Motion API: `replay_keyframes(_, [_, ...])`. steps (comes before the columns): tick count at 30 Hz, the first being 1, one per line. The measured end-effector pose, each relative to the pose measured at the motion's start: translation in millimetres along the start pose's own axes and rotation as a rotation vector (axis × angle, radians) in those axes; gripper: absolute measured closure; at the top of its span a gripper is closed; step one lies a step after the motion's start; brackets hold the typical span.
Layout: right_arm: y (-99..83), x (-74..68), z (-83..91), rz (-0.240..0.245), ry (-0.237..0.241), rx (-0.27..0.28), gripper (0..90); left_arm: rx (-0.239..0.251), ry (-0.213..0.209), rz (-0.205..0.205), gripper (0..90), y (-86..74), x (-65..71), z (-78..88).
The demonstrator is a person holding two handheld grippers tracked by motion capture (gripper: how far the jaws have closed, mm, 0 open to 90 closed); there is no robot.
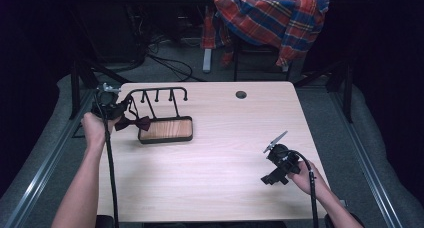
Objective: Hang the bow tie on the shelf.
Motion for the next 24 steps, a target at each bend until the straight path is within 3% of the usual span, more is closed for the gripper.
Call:
replay_keyframes(4, [-1.4,2.2,1.5,0.015,-0.003,-0.023,15.8,0.003,-0.019,0.037,81.7,-1.4,1.6,-0.9])
replay_keyframes(9, [-1.3,0.3,-1.0,-0.008,0.002,-0.006,15.7,-0.001,-0.012,0.033,75.3,-0.8,1.8,0.8])
replay_keyframes(11, [-2.1,1.5,-0.2,0.023,-0.002,-0.037,15.8,-0.008,-0.022,0.035,73.0,-1.2,0.8,2.0])
replay_keyframes(13, [-2.1,0.2,-1.3,0.018,0.008,-0.033,15.8,-0.015,-0.022,0.046,69.6,-2.1,0.1,2.2])
replay_keyframes(16, [-2.3,1.0,-2.0,0.012,0.01,-0.033,15.9,-0.039,-0.02,0.046,59.0,-4.0,-0.8,2.4])
replay_keyframes(19, [-1.2,1.8,-0.4,0.008,0.005,-0.021,15.8,-0.042,-0.012,0.062,40.5,-4.0,-1.6,3.9])
replay_keyframes(24, [-1.2,2.1,0.7,0.005,0.006,-0.02,15.7,-0.034,-0.014,0.078,27.2,-2.9,-0.5,7.4])
Point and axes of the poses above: each handheld gripper's, and its own axes: z roughly backward along the jaws, y roughly out of its top, x roughly to its right, the point moved 7 cm from there along -z, roughly forward along the jaws, and after that the axes turned 15 degrees about x, right-handed, at the moved point
